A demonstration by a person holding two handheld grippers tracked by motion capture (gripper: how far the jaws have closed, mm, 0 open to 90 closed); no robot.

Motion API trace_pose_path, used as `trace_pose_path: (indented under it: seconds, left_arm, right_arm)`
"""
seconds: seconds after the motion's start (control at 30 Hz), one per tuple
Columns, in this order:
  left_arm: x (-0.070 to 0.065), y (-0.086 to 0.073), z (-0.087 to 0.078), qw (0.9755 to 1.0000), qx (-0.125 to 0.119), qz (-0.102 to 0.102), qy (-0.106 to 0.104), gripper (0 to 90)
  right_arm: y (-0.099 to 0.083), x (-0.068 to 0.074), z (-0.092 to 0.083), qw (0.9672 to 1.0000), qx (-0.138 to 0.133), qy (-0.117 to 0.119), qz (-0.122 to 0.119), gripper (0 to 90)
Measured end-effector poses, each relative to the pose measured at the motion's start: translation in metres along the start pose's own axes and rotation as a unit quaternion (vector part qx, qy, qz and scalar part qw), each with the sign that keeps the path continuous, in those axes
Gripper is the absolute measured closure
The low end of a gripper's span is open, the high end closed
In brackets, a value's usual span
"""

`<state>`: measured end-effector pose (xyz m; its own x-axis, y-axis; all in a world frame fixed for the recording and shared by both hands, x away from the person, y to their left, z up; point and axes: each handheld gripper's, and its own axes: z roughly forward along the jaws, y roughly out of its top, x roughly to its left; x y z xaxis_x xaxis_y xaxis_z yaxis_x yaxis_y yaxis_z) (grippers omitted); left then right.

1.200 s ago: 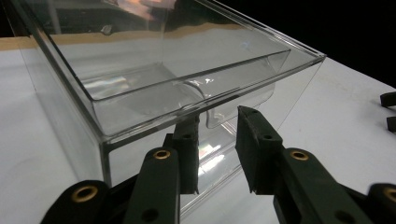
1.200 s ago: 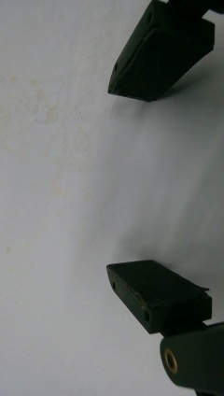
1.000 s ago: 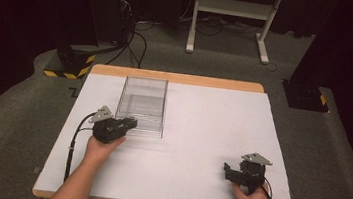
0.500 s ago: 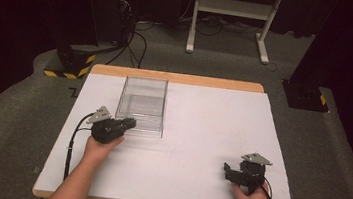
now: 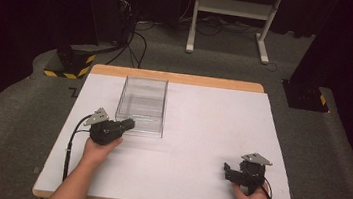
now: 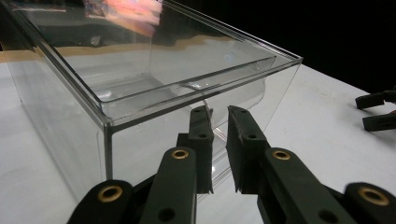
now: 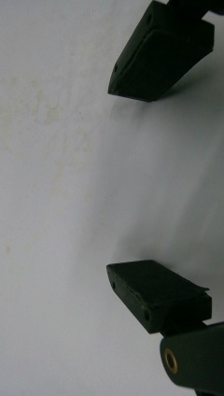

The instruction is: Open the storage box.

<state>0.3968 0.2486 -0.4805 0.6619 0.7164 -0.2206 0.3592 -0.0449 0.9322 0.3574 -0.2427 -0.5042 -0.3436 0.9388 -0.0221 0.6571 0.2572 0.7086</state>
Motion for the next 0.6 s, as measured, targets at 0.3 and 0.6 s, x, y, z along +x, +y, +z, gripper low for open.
trace_pose_path:
  seconds: [0.3,0.6]
  left_arm:
    - [-0.0034,-0.0028,-0.0044,1.0,-0.001,0.001,-0.002,81.0]
    - [-0.0067,-0.0058,-0.0089,1.0,-0.004,0.002,-0.006,81.5]
  right_arm:
    - [0.0,0.0,0.0,1.0,0.0,0.0,0.0,12.7]
    - [0.0,0.0,0.0,1.0,0.0,0.0,0.0,12.8]
